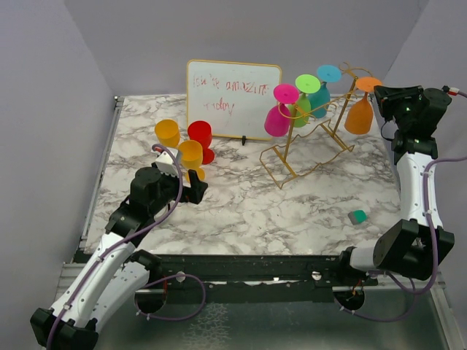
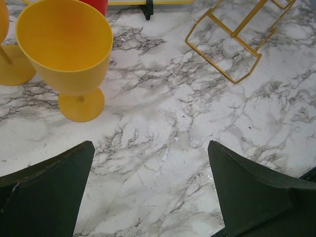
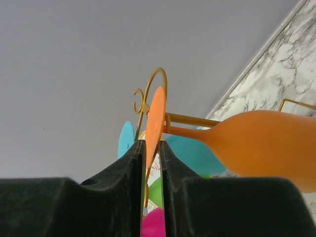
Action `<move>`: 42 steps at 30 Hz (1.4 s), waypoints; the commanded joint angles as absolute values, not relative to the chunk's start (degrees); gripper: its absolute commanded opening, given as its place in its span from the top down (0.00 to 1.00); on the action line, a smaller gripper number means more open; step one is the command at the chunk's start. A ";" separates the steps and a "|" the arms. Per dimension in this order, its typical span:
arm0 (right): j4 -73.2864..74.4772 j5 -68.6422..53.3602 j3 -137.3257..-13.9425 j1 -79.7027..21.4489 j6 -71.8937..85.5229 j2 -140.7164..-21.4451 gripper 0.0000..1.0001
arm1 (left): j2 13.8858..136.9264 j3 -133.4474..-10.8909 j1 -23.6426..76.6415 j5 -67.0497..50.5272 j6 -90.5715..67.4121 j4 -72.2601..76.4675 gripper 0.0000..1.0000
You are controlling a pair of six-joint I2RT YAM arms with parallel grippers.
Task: Take the wine glass off the wine glass rack
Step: Pick up the wine glass from the wine rack.
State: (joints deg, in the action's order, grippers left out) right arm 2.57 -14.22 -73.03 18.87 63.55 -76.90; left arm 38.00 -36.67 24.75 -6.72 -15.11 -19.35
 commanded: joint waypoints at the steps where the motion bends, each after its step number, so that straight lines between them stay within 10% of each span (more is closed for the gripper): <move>1: 1.10 -14.51 -73.77 19.16 63.72 -77.02 0.78 | 38.51 -36.50 24.44 -8.25 -14.42 -18.42 0.01; 42: 0.56 -13.92 -69.63 19.40 70.40 -73.53 0.99 | 39.68 -36.58 24.43 -7.92 -14.33 -18.50 0.01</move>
State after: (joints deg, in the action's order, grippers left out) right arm 2.46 -14.46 -70.96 18.87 69.47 -75.96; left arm 39.77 -36.67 24.75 -7.09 -14.94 -19.35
